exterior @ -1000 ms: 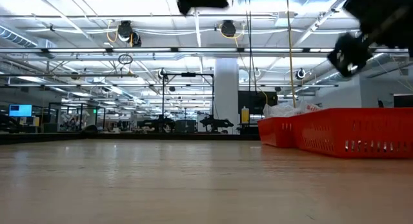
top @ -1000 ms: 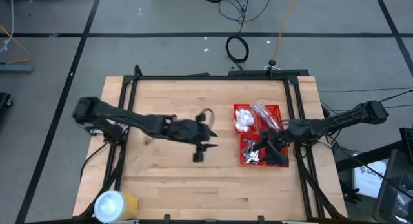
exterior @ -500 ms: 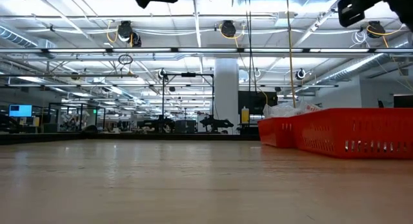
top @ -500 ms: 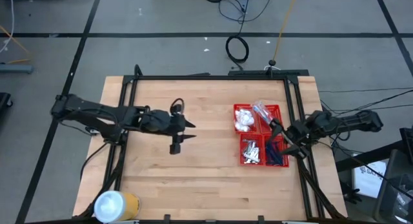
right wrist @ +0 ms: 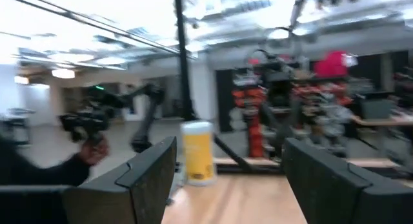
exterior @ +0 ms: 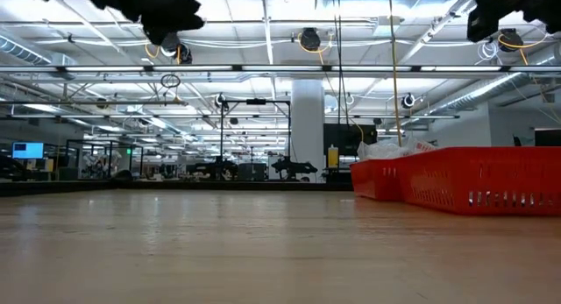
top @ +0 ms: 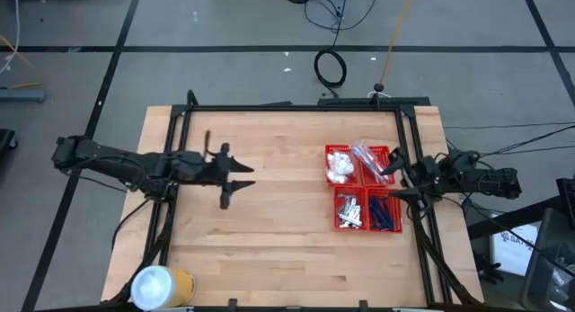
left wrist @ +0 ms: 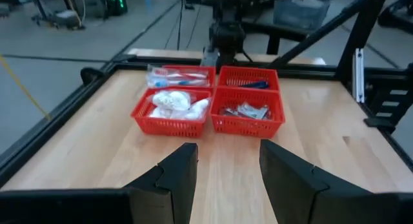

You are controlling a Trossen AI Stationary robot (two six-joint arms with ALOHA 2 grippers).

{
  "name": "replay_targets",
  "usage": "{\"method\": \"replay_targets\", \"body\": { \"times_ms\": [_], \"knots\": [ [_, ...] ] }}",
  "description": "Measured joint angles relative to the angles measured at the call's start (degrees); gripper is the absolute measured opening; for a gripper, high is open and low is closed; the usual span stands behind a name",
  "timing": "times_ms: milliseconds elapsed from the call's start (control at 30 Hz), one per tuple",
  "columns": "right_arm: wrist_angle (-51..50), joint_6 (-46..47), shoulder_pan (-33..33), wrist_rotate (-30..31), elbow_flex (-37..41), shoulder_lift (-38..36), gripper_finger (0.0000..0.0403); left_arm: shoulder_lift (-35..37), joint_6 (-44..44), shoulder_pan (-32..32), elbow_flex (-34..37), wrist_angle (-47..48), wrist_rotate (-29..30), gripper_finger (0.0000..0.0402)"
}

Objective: Pick & Place Travel size toiletries
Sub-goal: Return to Home Position

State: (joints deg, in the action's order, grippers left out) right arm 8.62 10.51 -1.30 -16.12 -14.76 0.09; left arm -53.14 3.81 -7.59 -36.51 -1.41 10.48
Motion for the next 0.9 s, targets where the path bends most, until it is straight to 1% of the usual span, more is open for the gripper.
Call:
{"method": "replay_targets", "body": {
  "times_ms": [233, 333, 567, 667, 767, 900],
  "knots": [
    [-2.85, -3.46, 1.67, 7.80, 0.04, 0.40, 0.0267, 9.80, 0.64, -0.32, 10.07, -6.70, 0.02, 0.0166],
    [-2.76, -5.05, 1.73, 10.67, 0.04, 0.25, 0.0267, 13.56, 1.03, -0.31, 13.88, -7.86, 0.02, 0.0166],
    [-2.20, -5.81, 1.72, 17.62, 2.84, 0.32, 0.0267, 20.08, 1.38, -0.31, 21.12, -12.00, 0.09, 0.0166],
    [2.15, -5.80, 1.70, 17.99, 5.16, 0.30, 0.0269, 21.90, 1.12, -0.31, 23.62, -14.30, 0.19, 0.0166],
    [6.67, -5.79, 1.72, 17.88, 7.31, 0.30, 0.0269, 23.33, 1.29, -0.31, 26.13, -15.45, 2.02, 0.0166],
    [7.82, -5.78, 1.70, 18.82, 8.09, 0.30, 0.0266, 25.05, 2.63, -0.31, 28.46, -15.54, 4.03, 0.0166]
  ]
}}
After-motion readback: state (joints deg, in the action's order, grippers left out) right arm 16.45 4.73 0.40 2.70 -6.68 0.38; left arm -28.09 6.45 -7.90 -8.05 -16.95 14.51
